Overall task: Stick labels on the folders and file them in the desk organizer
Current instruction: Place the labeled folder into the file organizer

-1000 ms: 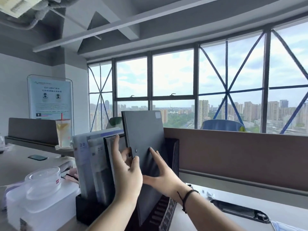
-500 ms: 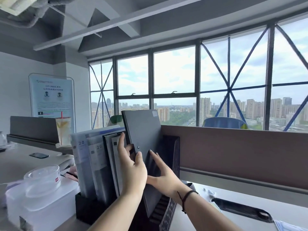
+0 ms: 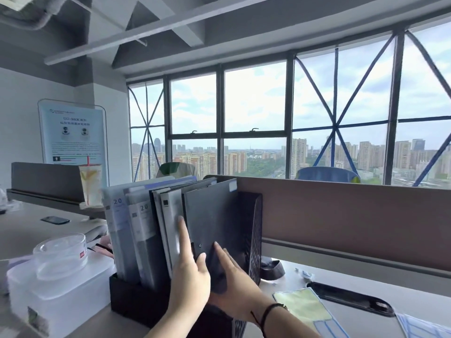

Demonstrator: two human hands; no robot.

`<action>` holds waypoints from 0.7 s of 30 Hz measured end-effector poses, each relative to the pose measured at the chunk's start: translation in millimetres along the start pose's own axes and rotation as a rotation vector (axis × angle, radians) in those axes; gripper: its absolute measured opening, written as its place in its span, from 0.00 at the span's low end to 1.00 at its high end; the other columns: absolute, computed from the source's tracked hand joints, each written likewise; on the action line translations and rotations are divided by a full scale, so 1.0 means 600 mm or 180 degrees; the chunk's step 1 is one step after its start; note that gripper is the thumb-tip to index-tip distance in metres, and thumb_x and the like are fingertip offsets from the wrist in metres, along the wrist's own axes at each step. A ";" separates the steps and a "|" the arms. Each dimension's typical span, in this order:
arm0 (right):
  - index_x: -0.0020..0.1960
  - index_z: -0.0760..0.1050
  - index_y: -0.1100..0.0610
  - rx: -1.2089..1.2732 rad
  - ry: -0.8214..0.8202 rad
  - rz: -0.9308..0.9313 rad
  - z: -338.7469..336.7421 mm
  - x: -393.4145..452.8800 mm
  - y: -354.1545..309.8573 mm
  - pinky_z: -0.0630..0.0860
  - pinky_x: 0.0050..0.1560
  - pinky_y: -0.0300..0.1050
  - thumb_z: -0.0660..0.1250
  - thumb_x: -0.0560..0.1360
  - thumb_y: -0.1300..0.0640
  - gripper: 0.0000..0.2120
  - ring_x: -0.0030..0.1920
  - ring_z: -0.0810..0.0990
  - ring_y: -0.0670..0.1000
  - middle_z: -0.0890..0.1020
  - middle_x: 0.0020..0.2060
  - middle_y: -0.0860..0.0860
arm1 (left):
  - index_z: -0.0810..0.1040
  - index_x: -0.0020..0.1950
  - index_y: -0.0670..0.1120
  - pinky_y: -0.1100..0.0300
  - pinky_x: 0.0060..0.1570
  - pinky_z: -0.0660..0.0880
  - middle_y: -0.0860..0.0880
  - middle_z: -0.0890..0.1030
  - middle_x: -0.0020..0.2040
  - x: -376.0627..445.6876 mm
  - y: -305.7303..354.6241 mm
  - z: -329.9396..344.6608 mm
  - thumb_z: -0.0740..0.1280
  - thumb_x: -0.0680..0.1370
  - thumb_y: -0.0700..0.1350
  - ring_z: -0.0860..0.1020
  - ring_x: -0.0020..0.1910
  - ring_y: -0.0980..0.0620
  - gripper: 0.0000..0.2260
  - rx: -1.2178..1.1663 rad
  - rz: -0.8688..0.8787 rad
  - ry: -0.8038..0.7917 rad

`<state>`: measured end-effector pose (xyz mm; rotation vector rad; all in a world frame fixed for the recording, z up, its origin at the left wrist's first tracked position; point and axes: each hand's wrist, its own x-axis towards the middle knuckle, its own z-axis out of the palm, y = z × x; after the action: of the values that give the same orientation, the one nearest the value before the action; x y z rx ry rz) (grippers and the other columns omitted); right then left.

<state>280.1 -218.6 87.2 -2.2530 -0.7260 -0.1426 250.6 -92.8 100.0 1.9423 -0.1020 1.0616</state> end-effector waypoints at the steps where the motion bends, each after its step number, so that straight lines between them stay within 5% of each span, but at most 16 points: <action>1: 0.81 0.40 0.44 -0.0019 -0.0006 -0.0004 0.001 -0.001 -0.001 0.48 0.71 0.30 0.74 0.70 0.43 0.53 0.77 0.41 0.36 0.49 0.70 0.31 | 0.41 0.79 0.62 0.61 0.49 0.74 0.44 0.75 0.69 0.000 -0.002 -0.001 0.66 0.78 0.35 0.81 0.54 0.45 0.44 0.0080 -0.0028 -0.0012; 3: 0.81 0.40 0.44 -0.0049 -0.0028 -0.0022 0.001 -0.003 -0.001 0.48 0.71 0.30 0.74 0.71 0.44 0.52 0.77 0.41 0.37 0.49 0.68 0.31 | 0.39 0.78 0.67 0.69 0.44 0.72 0.41 0.80 0.55 -0.003 -0.005 -0.005 0.67 0.78 0.36 0.81 0.44 0.49 0.46 0.0236 0.0021 -0.0116; 6: 0.81 0.41 0.43 -0.0113 -0.0042 0.0001 0.000 -0.005 0.002 0.48 0.73 0.32 0.74 0.71 0.43 0.52 0.77 0.43 0.37 0.50 0.68 0.30 | 0.38 0.74 0.72 0.70 0.31 0.69 0.55 0.73 0.36 -0.007 -0.001 -0.012 0.66 0.79 0.40 0.72 0.30 0.59 0.44 0.0455 0.0051 -0.0388; 10: 0.80 0.40 0.41 -0.0364 -0.0100 0.0065 0.004 -0.009 0.010 0.51 0.75 0.34 0.72 0.70 0.41 0.51 0.78 0.42 0.38 0.51 0.79 0.37 | 0.37 0.75 0.71 0.65 0.31 0.68 0.55 0.74 0.40 -0.003 0.003 -0.019 0.65 0.80 0.41 0.71 0.31 0.61 0.43 0.0535 -0.0183 -0.0523; 13: 0.79 0.40 0.37 -0.0699 -0.0139 0.0147 0.003 -0.025 0.012 0.57 0.75 0.41 0.66 0.72 0.36 0.46 0.79 0.50 0.43 0.51 0.81 0.46 | 0.34 0.74 0.71 0.65 0.27 0.68 0.55 0.74 0.33 -0.011 0.005 -0.031 0.65 0.80 0.42 0.73 0.26 0.58 0.44 0.0682 -0.0302 -0.0901; 17: 0.80 0.52 0.46 -0.1145 -0.0101 -0.0048 -0.010 -0.060 0.002 0.58 0.74 0.41 0.57 0.80 0.38 0.33 0.76 0.61 0.49 0.62 0.78 0.47 | 0.35 0.75 0.70 0.60 0.29 0.70 0.52 0.69 0.27 -0.037 0.000 -0.048 0.66 0.79 0.42 0.71 0.25 0.54 0.45 0.0892 -0.0238 -0.1405; 21: 0.81 0.52 0.50 -0.1310 -0.0208 0.0060 0.015 -0.089 0.005 0.52 0.77 0.44 0.55 0.80 0.36 0.34 0.77 0.57 0.52 0.64 0.77 0.50 | 0.38 0.77 0.68 0.62 0.30 0.68 0.50 0.73 0.32 -0.058 -0.010 -0.055 0.67 0.79 0.48 0.73 0.28 0.54 0.42 0.1004 -0.0136 -0.1583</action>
<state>236.1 -238.6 62.5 -2.6651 -0.7637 -0.2272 210.7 -76.1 79.2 2.4521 -0.1739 0.5694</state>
